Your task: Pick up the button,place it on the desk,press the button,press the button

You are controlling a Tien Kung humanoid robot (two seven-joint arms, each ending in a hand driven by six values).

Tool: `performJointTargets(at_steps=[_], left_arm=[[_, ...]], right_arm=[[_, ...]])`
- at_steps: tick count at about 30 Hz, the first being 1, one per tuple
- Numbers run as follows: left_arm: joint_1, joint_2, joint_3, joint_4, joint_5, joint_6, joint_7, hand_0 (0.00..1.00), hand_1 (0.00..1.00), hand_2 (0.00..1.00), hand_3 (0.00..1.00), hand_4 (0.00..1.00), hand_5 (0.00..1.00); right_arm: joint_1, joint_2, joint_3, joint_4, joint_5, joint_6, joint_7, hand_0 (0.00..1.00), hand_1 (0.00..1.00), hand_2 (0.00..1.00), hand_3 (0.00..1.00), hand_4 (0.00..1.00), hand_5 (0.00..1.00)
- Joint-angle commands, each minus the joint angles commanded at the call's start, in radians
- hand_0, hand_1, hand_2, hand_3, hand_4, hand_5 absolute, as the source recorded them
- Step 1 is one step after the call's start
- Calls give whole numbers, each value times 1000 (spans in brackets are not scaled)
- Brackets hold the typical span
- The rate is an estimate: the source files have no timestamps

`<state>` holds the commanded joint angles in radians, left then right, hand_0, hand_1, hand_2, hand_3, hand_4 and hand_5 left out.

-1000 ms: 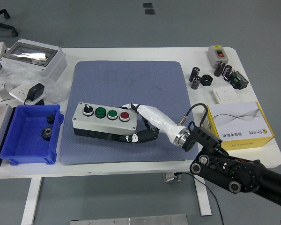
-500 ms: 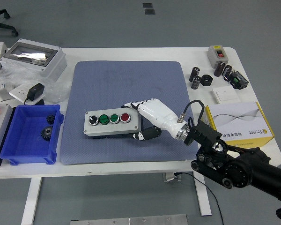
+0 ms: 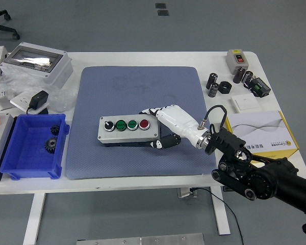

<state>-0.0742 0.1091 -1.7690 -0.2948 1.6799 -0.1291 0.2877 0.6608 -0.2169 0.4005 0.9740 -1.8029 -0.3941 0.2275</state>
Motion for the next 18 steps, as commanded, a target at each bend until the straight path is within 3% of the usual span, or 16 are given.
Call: performJointTargets(at_steps=[1, 6, 7, 12, 13, 18], left_arm=[[0, 0, 0, 0, 0, 0, 0, 495, 457, 468, 651, 2, 2], [1, 0, 2, 1, 0, -1, 2, 495, 457, 468, 651, 2, 2], [1, 0, 2, 1, 0, -1, 2, 495, 458, 468, 653, 2, 2], [0, 0, 2, 0, 0, -2, 3, 495, 458, 468, 653, 2, 2], [0, 0, 2, 0, 0, -2, 3, 495, 457, 468, 653, 2, 2], [0, 0, 2, 0, 1, -4, 3, 495, 457, 468, 653, 2, 2]], right_arm=[[0, 0, 0, 0, 1, 6, -1, 294, 420, 420, 364, 52, 2], [-1, -1, 1, 7, -9, 38, -15, 294, 420, 420, 364, 52, 2], [-2, -1, 1, 8, -12, 43, -18, 390, 540, 592, 668, 70, 13], [-3, -2, 4, 9, -23, 49, -26, 390, 540, 592, 668, 70, 13], [-3, -2, 5, 9, -24, 49, -27, 586, 691, 741, 857, 354, 2], [-4, -4, 5, 9, -22, 49, -28, 586, 691, 741, 857, 354, 2]])
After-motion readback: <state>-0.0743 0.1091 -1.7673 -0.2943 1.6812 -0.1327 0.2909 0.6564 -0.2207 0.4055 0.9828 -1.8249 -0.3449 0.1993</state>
